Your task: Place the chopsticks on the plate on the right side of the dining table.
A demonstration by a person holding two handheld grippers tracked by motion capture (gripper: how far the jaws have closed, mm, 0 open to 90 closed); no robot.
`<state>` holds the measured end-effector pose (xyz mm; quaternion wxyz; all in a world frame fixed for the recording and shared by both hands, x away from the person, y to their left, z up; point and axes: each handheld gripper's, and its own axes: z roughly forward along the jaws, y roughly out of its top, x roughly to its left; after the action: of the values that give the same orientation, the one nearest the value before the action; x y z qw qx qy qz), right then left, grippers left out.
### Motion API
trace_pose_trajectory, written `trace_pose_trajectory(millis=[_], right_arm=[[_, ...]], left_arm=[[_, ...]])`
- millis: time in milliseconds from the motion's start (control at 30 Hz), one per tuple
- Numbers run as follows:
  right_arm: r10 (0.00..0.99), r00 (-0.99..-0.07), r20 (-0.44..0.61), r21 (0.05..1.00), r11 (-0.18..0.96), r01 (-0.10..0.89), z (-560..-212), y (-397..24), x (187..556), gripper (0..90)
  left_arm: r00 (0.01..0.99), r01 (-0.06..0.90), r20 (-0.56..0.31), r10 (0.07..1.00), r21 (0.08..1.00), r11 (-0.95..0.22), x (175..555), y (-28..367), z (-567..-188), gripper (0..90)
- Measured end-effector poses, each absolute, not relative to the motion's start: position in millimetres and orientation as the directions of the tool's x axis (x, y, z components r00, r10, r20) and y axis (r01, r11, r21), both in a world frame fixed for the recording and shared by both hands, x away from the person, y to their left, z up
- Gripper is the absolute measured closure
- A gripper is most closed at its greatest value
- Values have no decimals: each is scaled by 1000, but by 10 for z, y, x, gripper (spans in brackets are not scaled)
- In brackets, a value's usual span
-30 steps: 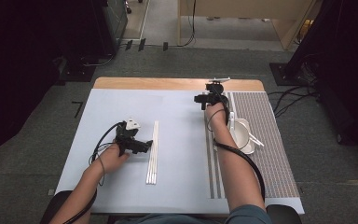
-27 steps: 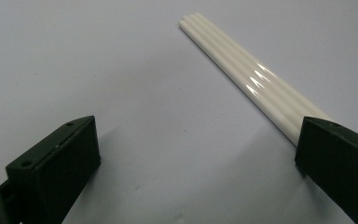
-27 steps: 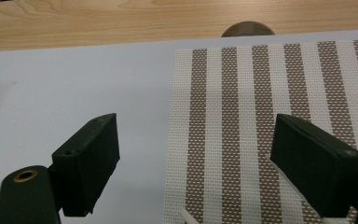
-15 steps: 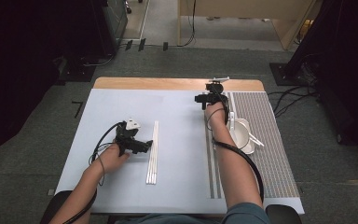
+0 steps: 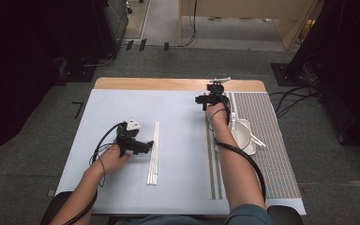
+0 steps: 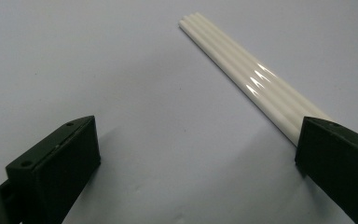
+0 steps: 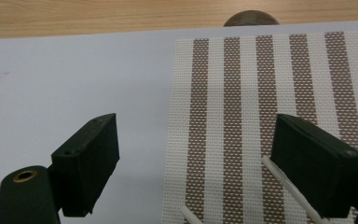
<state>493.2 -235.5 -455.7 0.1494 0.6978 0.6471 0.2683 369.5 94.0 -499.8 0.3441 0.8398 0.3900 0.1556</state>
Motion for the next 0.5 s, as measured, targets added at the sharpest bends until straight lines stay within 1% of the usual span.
trace_pose_trajectory(millis=[67,200,333,500], right_arm=[[985,18,169,554,-111,825,-4578,-2353,4940,153],[984,22,177,539,-115,834,-4613,-2335,4935,152],[973,19,229,526,-141,839,-4587,-2305,4895,152],[971,-7,240,515,-121,848,-4578,-2265,4837,152]], left_arm=[[647,548,-7,762,699,-459,3695,940,-4997,0],[647,549,-8,763,699,-458,3694,940,-4998,0],[648,548,-7,762,699,-459,3695,940,-4997,0],[646,550,-9,763,699,-457,3693,938,-4998,0]])
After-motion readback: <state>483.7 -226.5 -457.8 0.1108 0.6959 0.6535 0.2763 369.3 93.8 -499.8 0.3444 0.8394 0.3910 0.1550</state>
